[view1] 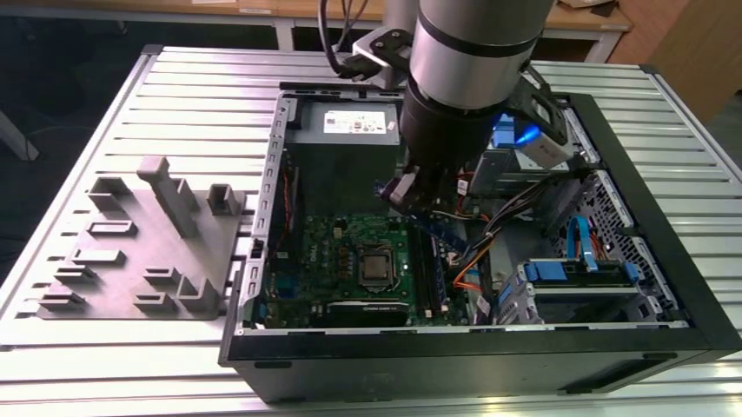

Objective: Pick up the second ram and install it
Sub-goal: 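Insert the second ram into the second slot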

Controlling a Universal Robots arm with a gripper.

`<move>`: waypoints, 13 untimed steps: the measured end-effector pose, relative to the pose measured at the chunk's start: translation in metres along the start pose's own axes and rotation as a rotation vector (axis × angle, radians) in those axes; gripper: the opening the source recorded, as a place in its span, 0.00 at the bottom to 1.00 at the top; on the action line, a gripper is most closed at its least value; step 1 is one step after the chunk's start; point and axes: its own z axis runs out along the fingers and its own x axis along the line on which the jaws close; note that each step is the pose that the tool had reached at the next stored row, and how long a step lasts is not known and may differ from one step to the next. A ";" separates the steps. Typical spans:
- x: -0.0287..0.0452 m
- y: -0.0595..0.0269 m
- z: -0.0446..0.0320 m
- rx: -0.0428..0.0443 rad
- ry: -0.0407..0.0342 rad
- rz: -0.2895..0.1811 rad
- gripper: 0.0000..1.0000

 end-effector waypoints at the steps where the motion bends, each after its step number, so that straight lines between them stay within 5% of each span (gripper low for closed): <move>1: 0.0000 0.0000 0.0001 0.0010 -0.0009 0.018 0.08; 13: 0.0001 -0.0001 0.0016 0.0127 -0.0121 0.236 0.08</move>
